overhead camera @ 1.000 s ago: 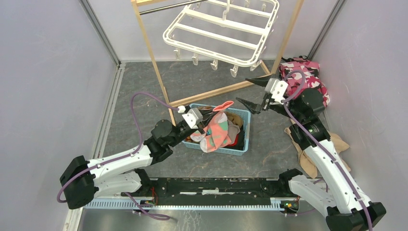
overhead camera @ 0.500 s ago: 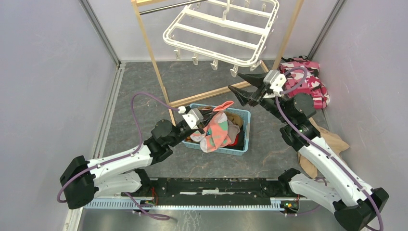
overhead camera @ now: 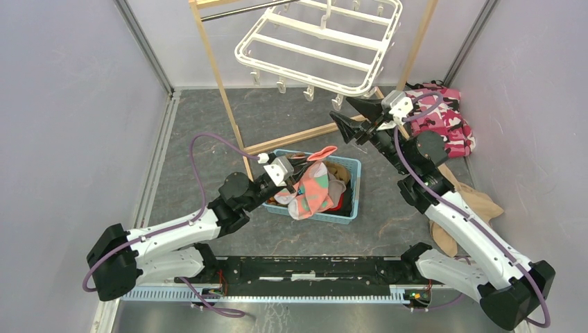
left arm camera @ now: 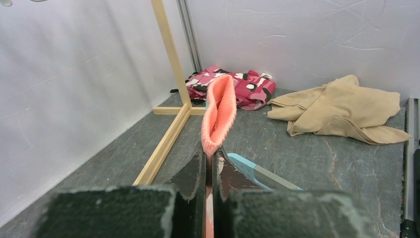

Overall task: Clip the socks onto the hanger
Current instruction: Pick up the sock from the bin, then open the clamp at the hanger.

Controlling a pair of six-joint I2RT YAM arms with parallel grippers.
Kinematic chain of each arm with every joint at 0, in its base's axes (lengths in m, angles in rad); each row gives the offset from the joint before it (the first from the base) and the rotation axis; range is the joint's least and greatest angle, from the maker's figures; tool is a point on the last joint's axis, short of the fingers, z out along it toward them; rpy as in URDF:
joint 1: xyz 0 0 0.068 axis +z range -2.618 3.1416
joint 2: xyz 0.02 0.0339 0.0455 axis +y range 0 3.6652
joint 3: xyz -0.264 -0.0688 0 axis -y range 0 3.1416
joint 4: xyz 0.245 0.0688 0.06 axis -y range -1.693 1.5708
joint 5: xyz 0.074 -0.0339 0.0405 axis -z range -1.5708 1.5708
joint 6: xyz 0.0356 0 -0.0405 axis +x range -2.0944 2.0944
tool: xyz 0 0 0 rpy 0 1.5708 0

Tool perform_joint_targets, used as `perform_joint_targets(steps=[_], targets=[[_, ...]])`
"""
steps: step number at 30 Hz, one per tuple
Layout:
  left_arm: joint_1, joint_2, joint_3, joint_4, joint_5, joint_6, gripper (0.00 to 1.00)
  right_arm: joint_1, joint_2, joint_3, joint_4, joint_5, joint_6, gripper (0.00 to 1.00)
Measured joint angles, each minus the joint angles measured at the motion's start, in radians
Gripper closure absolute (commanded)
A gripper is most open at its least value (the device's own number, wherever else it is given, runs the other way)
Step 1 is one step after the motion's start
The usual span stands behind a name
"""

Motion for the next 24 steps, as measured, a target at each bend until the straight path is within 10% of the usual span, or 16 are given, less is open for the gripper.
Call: perform_joint_targets(steps=[24], targets=[[0.000, 0.020, 0.000, 0.000, 0.018, 0.000, 0.98, 0.010, 0.078, -0.006, 0.184, 0.069, 0.167, 0.40]])
